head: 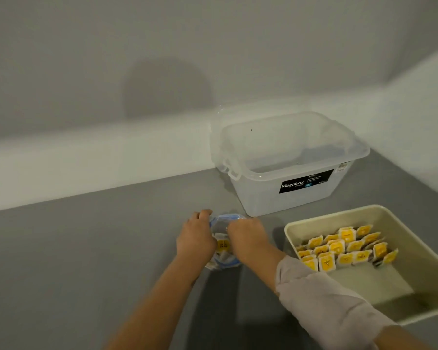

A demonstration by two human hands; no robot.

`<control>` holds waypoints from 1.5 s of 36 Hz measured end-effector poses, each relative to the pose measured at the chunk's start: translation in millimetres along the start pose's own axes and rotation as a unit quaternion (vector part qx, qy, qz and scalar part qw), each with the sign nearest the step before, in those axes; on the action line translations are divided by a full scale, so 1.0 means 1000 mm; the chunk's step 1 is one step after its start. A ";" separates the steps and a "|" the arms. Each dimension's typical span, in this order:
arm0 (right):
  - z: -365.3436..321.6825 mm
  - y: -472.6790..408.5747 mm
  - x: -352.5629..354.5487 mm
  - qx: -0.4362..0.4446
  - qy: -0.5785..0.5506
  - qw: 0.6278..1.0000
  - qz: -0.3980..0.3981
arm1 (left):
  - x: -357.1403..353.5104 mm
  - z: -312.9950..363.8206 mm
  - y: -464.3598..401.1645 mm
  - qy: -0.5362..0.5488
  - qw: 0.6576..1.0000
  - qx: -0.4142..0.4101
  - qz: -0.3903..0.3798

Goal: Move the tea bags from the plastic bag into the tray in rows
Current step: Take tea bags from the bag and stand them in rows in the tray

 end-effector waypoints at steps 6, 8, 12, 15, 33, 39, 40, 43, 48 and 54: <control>0.000 0.001 0.005 0.013 -0.027 1.000 -0.003 | -0.001 -0.001 -0.001 -0.004 1.000 0.000 -0.015; 0.001 0.002 0.003 0.002 -0.016 1.000 -0.014 | -0.002 -0.002 -0.002 -0.003 1.000 0.003 -0.018; 0.005 -0.009 -0.016 -0.030 0.021 0.989 -0.147 | -0.003 -0.002 -0.003 -0.001 1.000 0.001 -0.021; 0.005 -0.013 -0.020 -0.033 0.023 0.981 -0.190 | -0.004 -0.001 -0.005 0.002 1.000 -0.001 -0.022; 0.061 -0.006 0.038 -0.067 -0.328 0.942 0.019 | 0.027 0.009 -0.013 0.272 0.955 -0.011 0.117; 0.070 0.000 0.060 -0.048 -0.430 0.900 0.045 | 0.018 0.007 -0.010 0.570 0.801 0.079 0.167; 0.070 0.002 0.066 -0.040 -0.441 0.895 0.061 | 0.012 0.007 -0.010 0.623 0.758 0.106 0.160; 0.067 0.013 0.087 -0.001 -0.455 0.879 0.145 | -0.003 0.011 -0.010 0.718 0.661 0.170 0.139; 0.046 0.058 0.127 0.145 -0.277 0.841 0.442 | -0.019 0.042 -0.004 0.828 0.535 0.169 -0.024; 0.034 0.067 0.110 0.226 -0.188 0.828 0.478 | -0.007 0.061 0.001 0.891 0.426 0.137 -0.079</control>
Point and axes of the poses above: each hand's wrist, its own y-axis away from the middle knuckle, its own x-axis out of the back of the hand, z = x × y, the point moved 9 cm from there along -y, towards the middle knuckle, and after that the axes turned 12 degrees about -x, right-handed, at the moved point
